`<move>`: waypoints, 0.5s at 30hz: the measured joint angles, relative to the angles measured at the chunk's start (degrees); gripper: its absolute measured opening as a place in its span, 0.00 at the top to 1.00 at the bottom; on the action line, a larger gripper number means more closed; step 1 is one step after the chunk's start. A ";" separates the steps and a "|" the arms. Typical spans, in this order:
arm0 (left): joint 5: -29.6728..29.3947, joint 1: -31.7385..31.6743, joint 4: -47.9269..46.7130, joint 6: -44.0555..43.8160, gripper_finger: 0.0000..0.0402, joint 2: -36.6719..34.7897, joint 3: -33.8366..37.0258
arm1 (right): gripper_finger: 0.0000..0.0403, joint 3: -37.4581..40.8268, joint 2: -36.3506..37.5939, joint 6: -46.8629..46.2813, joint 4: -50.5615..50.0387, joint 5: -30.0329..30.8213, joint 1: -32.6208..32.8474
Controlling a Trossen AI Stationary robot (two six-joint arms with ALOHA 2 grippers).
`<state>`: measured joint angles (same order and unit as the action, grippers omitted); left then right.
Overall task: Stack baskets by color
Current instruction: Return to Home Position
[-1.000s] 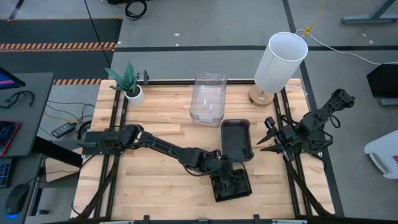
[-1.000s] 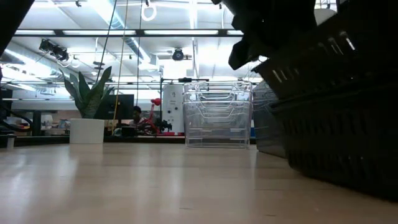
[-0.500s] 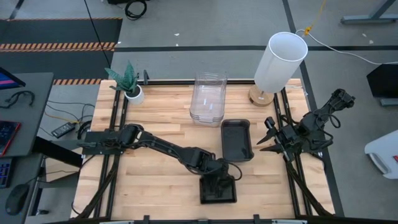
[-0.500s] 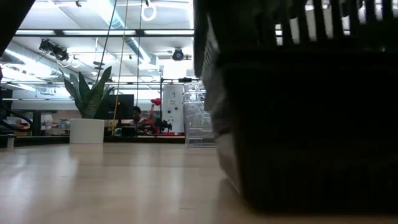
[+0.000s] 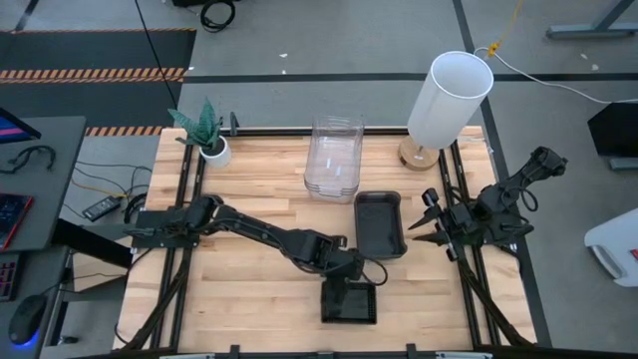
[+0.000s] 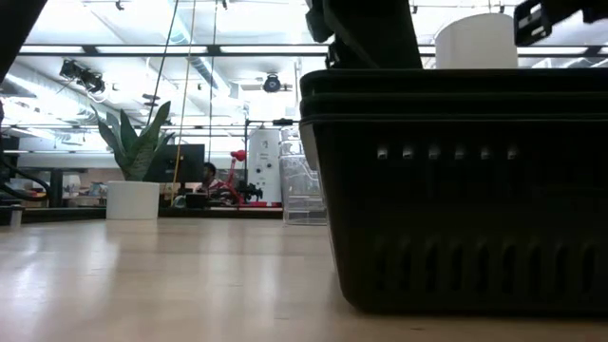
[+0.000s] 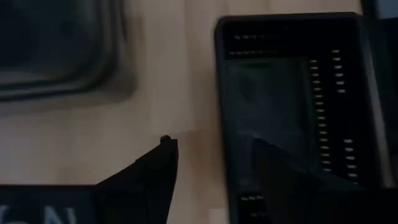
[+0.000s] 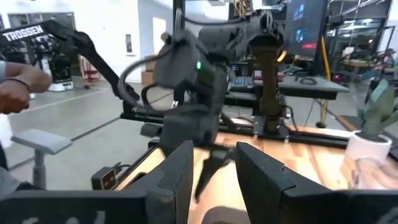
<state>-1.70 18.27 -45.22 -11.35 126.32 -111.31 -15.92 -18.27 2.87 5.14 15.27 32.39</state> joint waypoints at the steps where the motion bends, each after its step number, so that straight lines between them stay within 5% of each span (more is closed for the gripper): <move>1: -1.36 0.24 -0.13 1.07 0.47 -0.20 0.00 | 0.69 0.88 0.62 -0.53 0.29 -0.25 -0.15; 8: -6.35 2.63 0.71 7.35 0.54 -0.52 0.93 | 0.71 6.60 6.51 -2.60 2.57 -0.48 -1.11; 15: -10.14 3.49 4.77 9.09 0.62 -3.67 9.47 | 0.73 12.37 12.42 -5.98 3.51 -0.35 -1.21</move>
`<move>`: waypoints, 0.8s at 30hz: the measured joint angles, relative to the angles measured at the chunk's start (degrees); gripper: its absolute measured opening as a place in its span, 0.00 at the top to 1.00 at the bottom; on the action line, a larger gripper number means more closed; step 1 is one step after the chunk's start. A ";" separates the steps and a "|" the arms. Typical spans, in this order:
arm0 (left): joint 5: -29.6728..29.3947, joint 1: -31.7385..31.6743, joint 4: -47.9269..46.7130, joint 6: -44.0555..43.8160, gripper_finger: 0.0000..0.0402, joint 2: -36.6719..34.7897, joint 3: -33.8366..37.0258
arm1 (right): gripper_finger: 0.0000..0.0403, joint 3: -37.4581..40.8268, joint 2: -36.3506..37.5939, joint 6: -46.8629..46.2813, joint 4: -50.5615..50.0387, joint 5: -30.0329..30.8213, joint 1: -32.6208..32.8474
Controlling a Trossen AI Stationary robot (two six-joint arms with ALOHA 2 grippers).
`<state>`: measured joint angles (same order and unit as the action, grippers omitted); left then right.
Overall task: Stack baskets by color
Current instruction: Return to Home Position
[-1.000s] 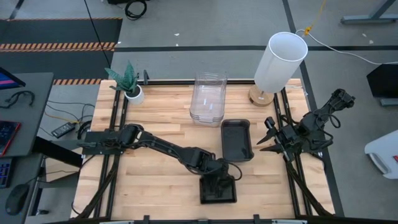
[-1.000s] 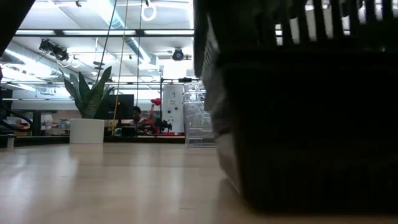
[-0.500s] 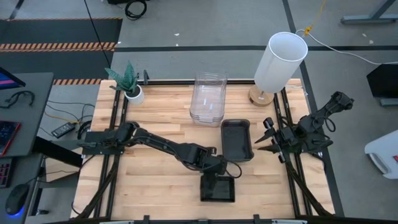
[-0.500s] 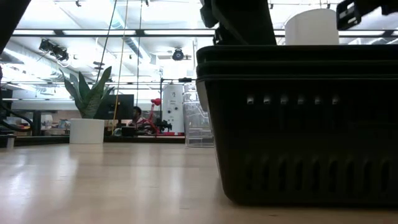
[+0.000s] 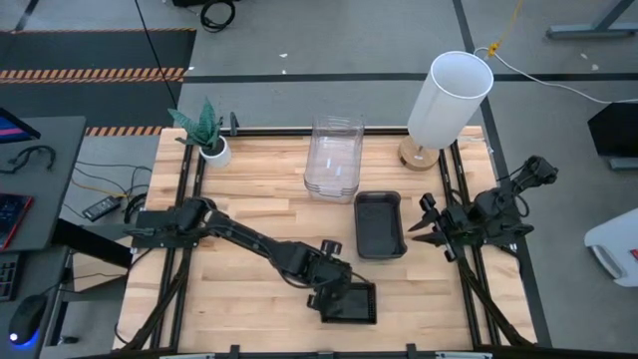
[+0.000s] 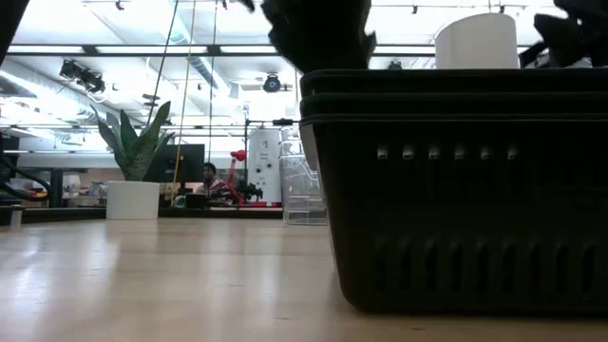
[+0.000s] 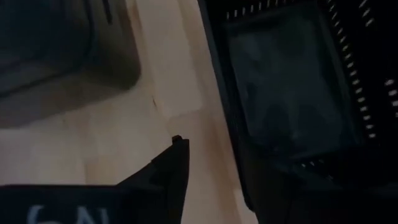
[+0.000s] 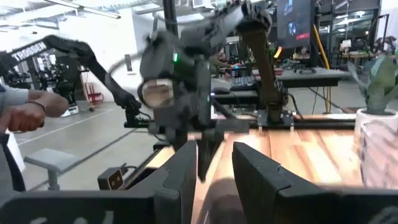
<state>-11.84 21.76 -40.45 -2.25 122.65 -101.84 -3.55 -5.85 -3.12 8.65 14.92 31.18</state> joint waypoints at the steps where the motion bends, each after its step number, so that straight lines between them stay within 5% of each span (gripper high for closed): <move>1: 0.00 -0.01 1.16 0.30 0.63 -0.96 1.05 | 0.73 1.04 0.60 -0.20 0.41 0.04 -0.02; 7: -0.53 -0.39 10.12 5.09 0.67 -10.46 9.77 | 0.73 3.19 3.63 0.77 2.04 0.06 -0.09; 16: 0.48 -2.63 29.65 11.44 0.69 -27.47 32.72 | 0.73 3.19 3.91 4.80 2.69 10.06 -0.17; 24: 1.54 -2.14 46.78 9.58 0.69 -45.34 52.25 | 0.73 3.19 3.78 5.22 3.20 10.82 -0.19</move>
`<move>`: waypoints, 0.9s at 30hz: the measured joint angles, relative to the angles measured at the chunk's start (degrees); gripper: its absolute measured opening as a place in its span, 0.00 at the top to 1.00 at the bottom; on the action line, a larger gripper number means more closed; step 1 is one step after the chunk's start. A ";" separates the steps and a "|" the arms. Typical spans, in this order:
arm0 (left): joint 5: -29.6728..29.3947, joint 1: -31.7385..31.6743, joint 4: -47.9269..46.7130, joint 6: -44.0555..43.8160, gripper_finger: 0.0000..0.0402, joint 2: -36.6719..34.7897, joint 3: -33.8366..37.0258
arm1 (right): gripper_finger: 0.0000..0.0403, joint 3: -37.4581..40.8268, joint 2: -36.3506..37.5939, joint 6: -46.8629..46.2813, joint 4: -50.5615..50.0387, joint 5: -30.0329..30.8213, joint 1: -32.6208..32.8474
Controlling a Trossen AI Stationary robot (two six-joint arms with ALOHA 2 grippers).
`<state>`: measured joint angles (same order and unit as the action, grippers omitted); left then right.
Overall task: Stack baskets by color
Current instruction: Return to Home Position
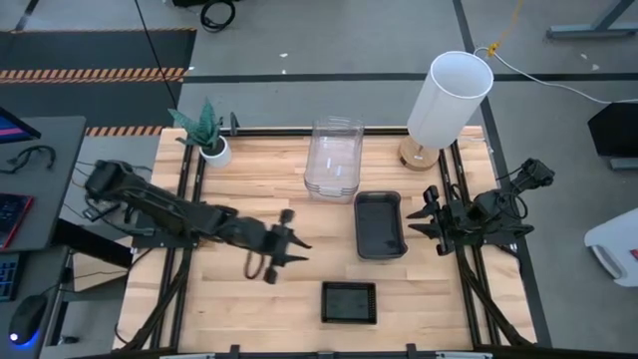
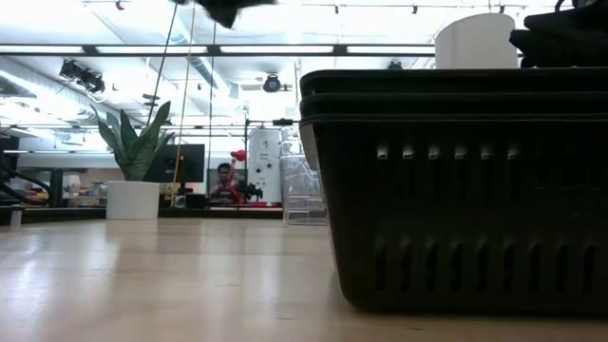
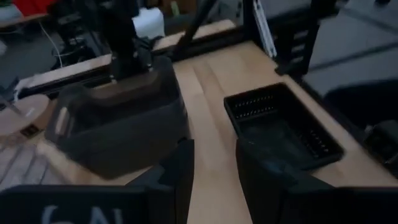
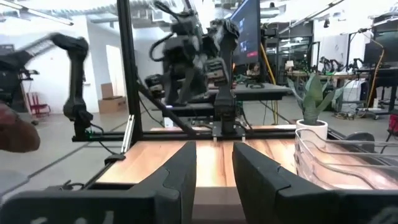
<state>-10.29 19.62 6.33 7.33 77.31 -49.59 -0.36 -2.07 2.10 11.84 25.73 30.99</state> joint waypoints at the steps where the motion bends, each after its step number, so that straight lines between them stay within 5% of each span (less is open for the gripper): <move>1: -0.10 0.30 0.43 -0.83 0.69 -2.24 1.76 | 0.73 0.00 0.00 0.01 0.26 -0.13 0.01; 16: -3.09 8.30 -4.84 -3.72 0.70 -31.74 16.92 | 0.73 0.00 -0.52 0.03 1.47 -0.28 0.01; 27: -3.77 9.46 -3.34 -11.03 0.69 -36.16 18.16 | 0.73 0.00 -0.52 0.01 1.74 -0.29 0.01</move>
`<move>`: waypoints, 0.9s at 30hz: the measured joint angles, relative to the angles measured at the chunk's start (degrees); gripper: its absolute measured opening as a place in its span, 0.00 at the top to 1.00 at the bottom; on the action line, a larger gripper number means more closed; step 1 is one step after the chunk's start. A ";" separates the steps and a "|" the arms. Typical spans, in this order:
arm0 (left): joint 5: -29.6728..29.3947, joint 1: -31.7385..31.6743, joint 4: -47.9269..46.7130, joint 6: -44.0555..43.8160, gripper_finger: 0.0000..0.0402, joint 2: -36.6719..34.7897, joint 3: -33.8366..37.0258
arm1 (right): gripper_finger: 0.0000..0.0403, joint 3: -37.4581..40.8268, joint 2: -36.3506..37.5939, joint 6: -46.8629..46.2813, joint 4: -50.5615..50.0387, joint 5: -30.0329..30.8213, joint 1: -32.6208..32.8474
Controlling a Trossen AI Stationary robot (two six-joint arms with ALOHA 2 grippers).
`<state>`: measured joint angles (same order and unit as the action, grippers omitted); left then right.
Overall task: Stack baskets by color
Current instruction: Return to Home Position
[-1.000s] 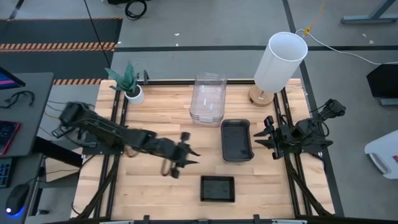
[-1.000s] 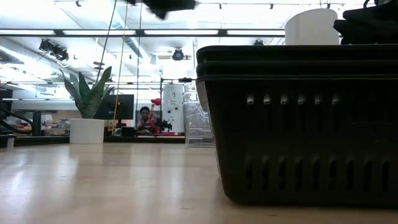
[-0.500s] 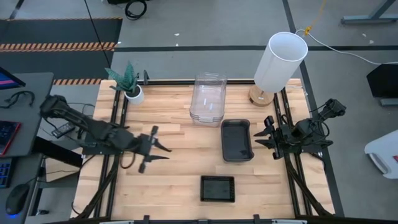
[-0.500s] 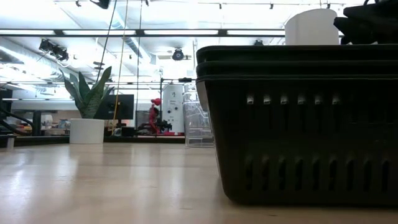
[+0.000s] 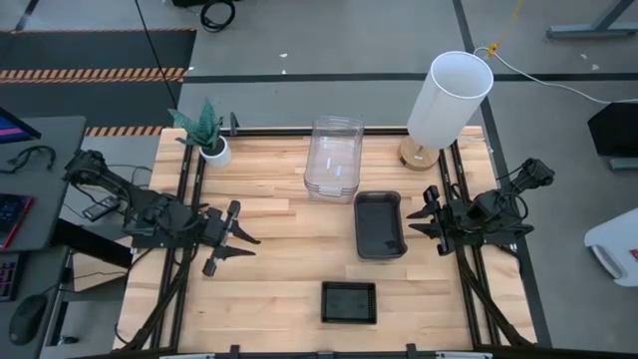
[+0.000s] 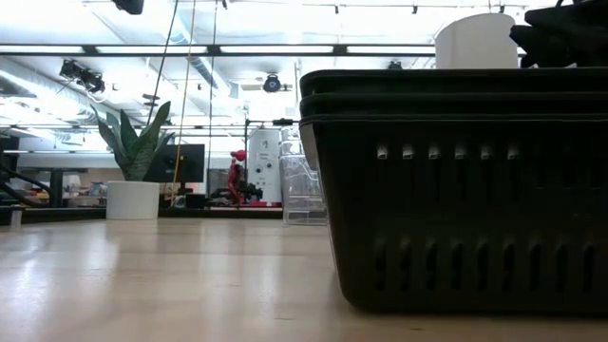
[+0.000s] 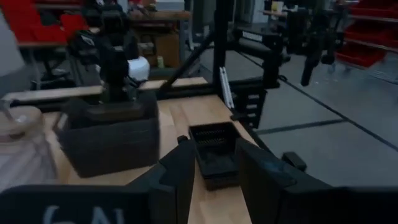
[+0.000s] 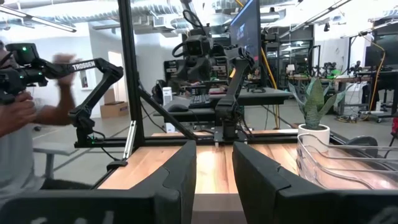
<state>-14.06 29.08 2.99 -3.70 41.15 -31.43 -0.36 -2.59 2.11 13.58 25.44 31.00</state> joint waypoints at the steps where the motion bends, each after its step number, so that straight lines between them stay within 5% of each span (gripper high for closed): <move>1: -0.50 0.01 0.02 0.23 0.69 -0.19 0.03 | 0.73 0.00 0.00 0.00 0.00 -0.01 -0.01; 7: -0.76 2.30 3.70 -1.80 0.69 -1.45 2.51 | 0.73 0.00 -0.02 0.00 0.19 -0.01 0.00; 17: 6.05 6.86 39.48 3.96 0.70 -10.70 25.81 | 0.73 0.00 -0.02 0.00 0.95 -0.01 0.00; 22: 6.79 6.88 37.27 -0.71 0.69 -16.26 30.94 | 0.73 0.00 -0.02 0.00 0.92 -0.01 0.00; 27: 6.80 6.92 24.00 1.15 0.69 -20.92 30.90 | 0.73 0.00 -0.02 -0.02 0.96 -0.01 0.00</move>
<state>-7.25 36.00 26.99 -2.54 20.23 -0.54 -0.36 -2.61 2.09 14.54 25.43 31.00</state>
